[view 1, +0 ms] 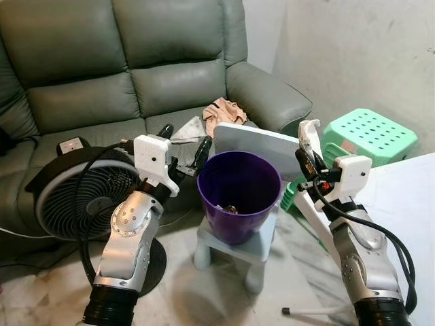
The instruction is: Picking trash to rubbish bin
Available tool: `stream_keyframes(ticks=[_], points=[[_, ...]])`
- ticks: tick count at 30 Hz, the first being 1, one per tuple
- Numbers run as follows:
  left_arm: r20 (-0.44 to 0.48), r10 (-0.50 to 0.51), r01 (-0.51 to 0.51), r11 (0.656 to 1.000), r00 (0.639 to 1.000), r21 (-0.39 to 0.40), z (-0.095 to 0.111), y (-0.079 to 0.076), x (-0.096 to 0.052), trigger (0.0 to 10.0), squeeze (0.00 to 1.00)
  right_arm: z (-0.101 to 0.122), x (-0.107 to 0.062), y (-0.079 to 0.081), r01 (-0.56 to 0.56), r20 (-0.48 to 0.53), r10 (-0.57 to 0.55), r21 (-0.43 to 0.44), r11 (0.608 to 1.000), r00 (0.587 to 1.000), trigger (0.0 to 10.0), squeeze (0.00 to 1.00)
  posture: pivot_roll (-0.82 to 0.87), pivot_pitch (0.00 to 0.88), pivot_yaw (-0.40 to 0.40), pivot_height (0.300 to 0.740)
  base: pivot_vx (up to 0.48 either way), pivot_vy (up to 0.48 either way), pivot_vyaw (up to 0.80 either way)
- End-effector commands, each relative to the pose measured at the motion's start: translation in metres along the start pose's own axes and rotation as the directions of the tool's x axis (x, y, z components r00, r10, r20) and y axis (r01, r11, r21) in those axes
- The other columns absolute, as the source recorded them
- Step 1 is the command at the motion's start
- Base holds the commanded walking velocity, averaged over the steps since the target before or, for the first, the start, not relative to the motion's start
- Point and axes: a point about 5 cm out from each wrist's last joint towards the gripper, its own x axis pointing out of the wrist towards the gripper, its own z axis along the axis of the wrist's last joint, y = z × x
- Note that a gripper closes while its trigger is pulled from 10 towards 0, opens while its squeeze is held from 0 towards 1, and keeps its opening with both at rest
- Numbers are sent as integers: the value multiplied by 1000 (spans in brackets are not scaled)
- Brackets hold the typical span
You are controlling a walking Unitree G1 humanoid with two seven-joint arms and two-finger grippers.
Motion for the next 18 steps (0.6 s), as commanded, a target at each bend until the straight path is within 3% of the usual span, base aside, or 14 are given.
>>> stream_keyframes(ticks=[1,8,18], points=[[-12,10,-10,1000,1000,3,-3,1,-2,10000,0,7,2,-1,-12,19,12,-4,1000,1000,10000,0,-60,52,-7,740,0,0,0],[-39,-33,34,999,999,15,-7,-9,-10,10000,0,5,3,-5,1,12,-1,-11,1000,1000,10000,0,-43,58,8,740,0,0,0],[-37,-24,25,999,999,27,-4,-4,-10,10000,0,5,2,-6,-4,-1,4,-17,1000,1000,10000,0,-32,71,6,740,0,0,0]])
